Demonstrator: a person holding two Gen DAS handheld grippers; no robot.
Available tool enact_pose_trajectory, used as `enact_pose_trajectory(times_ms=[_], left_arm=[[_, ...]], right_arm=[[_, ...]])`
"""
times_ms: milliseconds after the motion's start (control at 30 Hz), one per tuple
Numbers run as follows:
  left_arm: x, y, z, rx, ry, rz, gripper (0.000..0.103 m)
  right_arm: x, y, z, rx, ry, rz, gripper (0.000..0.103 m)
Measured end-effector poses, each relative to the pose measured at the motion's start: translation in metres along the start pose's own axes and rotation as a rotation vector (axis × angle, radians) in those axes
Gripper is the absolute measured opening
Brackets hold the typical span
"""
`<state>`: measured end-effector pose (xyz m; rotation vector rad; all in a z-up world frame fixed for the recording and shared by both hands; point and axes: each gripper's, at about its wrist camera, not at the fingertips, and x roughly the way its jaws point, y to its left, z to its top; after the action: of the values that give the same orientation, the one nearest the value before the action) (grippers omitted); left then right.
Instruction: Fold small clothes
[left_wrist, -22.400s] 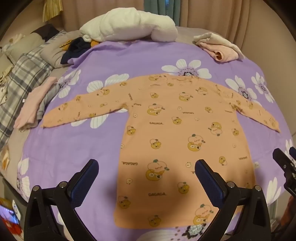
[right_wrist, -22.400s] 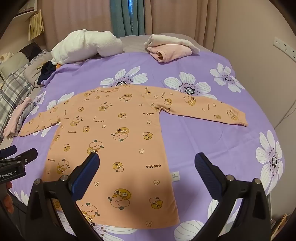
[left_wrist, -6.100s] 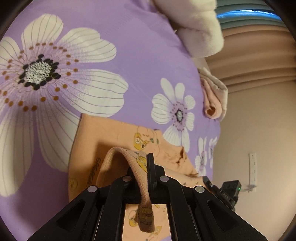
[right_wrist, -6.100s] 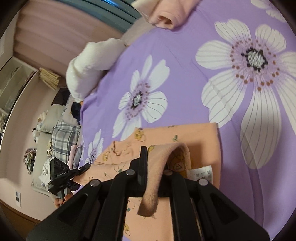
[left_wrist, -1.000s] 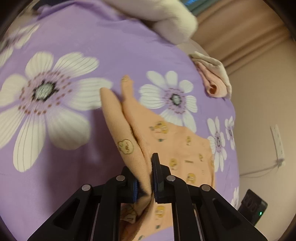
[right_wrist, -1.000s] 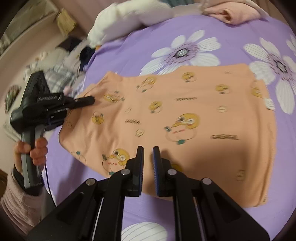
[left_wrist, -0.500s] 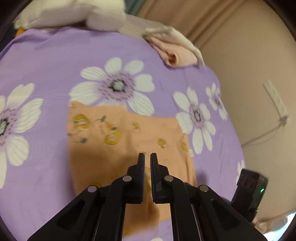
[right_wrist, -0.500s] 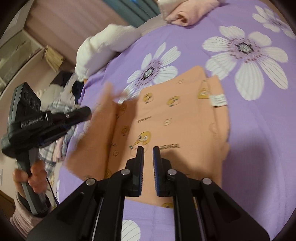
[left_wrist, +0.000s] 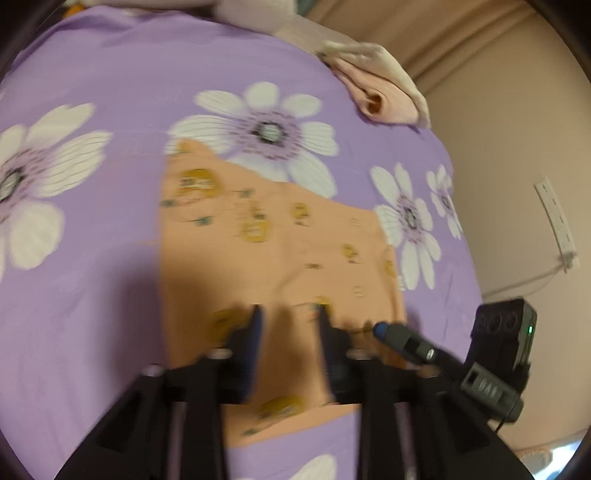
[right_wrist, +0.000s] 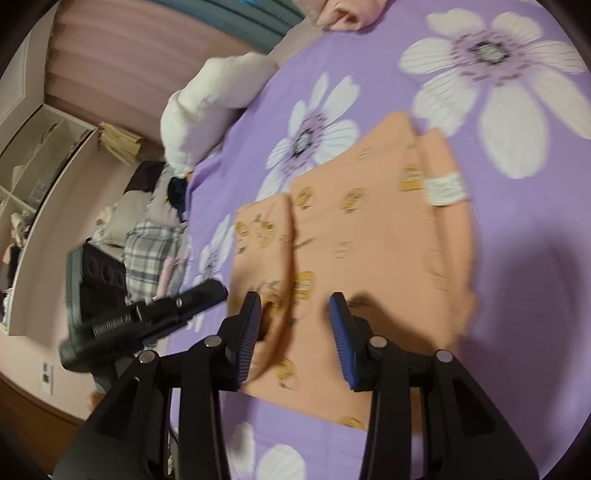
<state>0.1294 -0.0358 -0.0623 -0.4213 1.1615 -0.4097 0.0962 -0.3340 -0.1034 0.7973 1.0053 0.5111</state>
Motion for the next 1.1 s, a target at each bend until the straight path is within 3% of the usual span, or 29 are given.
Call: enact_pose_trajectory(times_ms=[67, 300, 500, 600, 667, 767, 900, 1100], left_arm=[[-0.011, 0.013, -0.005, -0.031, -0.036, 0.007, 0.054], [-0.046, 0.059, -0.025, -0.111, -0.108, 0.025, 0.054], [-0.058, 0.081, -0.042, -0.149, -0.12, 0.015, 0.054], [-0.057, 0.085, -0.044, -0.152, -0.109, 0.014, 0.054], [-0.055, 0.086, -0.044, -0.155, -0.108, 0.013, 0.054], [-0.054, 0.084, -0.045, -0.15, -0.101, 0.002, 0.054], [-0.053, 0.076, -0.044, -0.126, -0.092, -0.003, 0.054], [-0.048, 0.051, -0.04, -0.061, -0.085, -0.009, 0.054]], right_arm=[[0.014, 0.006, 0.005, -0.014, 0.032, 0.008, 0.045], [0.076, 0.028, 0.022, -0.082, 0.174, -0.052, 0.045], [0.11, 0.033, 0.034, -0.109, 0.218, -0.064, 0.045], [0.116, 0.039, 0.036, -0.128, 0.224, -0.04, 0.037], [0.122, 0.038, 0.034, -0.146, 0.237, -0.065, 0.023], [0.117, 0.037, 0.036, -0.145, 0.204, -0.083, 0.008], [0.092, 0.047, 0.041, -0.161, 0.115, -0.031, 0.007], [0.034, 0.064, 0.053, -0.219, -0.029, -0.043, 0.007]])
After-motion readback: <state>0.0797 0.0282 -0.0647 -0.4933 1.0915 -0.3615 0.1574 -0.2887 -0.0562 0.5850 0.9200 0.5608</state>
